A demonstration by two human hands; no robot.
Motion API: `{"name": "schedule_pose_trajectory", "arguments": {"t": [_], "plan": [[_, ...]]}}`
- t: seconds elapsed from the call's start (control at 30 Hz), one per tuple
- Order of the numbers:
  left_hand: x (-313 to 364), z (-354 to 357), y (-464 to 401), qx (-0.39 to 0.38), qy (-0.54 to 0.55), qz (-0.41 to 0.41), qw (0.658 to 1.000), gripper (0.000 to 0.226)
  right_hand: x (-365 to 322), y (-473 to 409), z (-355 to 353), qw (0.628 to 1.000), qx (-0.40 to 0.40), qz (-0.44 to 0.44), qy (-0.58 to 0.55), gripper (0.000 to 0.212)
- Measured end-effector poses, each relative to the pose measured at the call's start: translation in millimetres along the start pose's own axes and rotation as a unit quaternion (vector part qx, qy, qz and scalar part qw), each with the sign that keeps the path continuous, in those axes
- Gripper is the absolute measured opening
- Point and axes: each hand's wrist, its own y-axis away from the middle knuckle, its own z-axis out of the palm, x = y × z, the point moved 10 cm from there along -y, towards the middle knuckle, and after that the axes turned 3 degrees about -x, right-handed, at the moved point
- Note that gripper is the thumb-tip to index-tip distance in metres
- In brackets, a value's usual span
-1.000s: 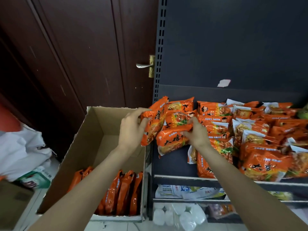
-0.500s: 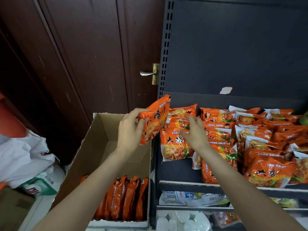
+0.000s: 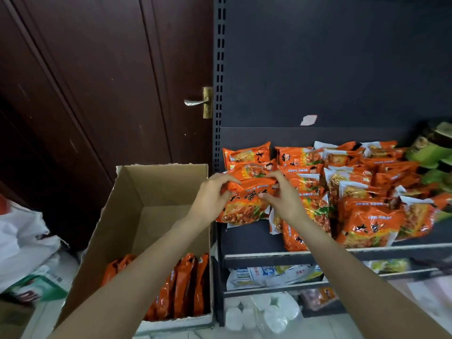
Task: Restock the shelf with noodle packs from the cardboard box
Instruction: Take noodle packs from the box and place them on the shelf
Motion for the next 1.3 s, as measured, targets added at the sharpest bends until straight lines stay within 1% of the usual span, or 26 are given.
{"name": "schedule_pose_trajectory", "arguments": {"t": [0.1,0.17,0.23,0.33,0.4,0.5,0.57,0.63,0.7,0.77,0.83,0.9,1.03,1.1,1.2,1.3], "plan": [[-16.7,17.9,-5.0,-0.017,-0.076,-0.035,0.996,0.029,19.1,-2.5,13.0,0.999,-0.001,0.016,0.043,0.035],[-29.0,28.7,-7.5,-0.028,-0.097,-0.064,0.993,0.029,31.1,-5.1,21.9,0.994,-0.022,0.036,0.102,0.037],[-37.8,39.5,-9.7,-0.042,-0.114,-0.079,0.990,0.030,38.2,-6.8,25.8,0.984,-0.032,0.038,0.171,0.042],[-44.7,49.7,-12.2,-0.052,-0.128,-0.091,0.986,0.033,33.8,-6.2,23.7,0.951,-0.008,-0.013,0.309,0.050],[-46.7,51.4,-11.8,-0.053,-0.137,-0.099,0.984,0.036,29.0,-4.8,22.0,0.939,0.004,-0.039,0.343,0.051],[-46.1,45.5,-3.9,-0.047,-0.164,-0.106,0.980,0.045,15.1,-1.3,23.1,0.946,0.004,-0.063,0.319,0.049],[-43.7,30.4,4.9,-0.013,-0.172,-0.103,0.979,0.046,-1.5,1.4,31.2,0.955,-0.013,-0.089,0.283,0.045],[-45.3,10.1,17.7,0.022,-0.187,-0.102,0.977,0.043,-19.0,4.9,45.7,0.967,-0.042,-0.107,0.227,0.041],[-55.8,-11.0,35.1,0.038,-0.193,-0.114,0.974,0.041,-36.9,8.7,64.7,0.975,-0.072,-0.120,0.170,0.037],[-72.6,-30.7,55.1,0.035,-0.199,-0.134,0.970,0.039,-52.7,13.9,89.5,0.977,-0.111,-0.126,0.129,0.034],[-93.5,-50.2,76.5,0.028,-0.205,-0.165,0.964,0.039,-67.4,21.4,118.3,0.973,-0.152,-0.133,0.111,0.032],[-116.7,-68.2,98.5,0.016,-0.208,-0.200,0.958,0.039,-80.3,27.0,147.1,0.969,-0.177,-0.136,0.106,0.032],[-161.0,-91.5,134.8,-0.024,-0.213,-0.235,0.948,0.040,-90.0,37.2,209.5,0.959,-0.225,-0.108,0.133,0.036],[-179.8,-92.0,147.2,-0.058,-0.207,-0.256,0.943,0.042,-81.1,43.4,239.3,0.952,-0.256,-0.074,0.153,0.040],[-201.6,-79.5,156.4,-0.116,-0.194,-0.261,0.939,0.045,-58.8,52.0,273.1,0.939,-0.287,-0.015,0.188,0.048],[-224.5,-64.3,164.8,-0.173,-0.205,-0.271,0.924,0.052,-36.9,61.0,297.0,0.918,-0.311,0.030,0.244,0.051]]}}
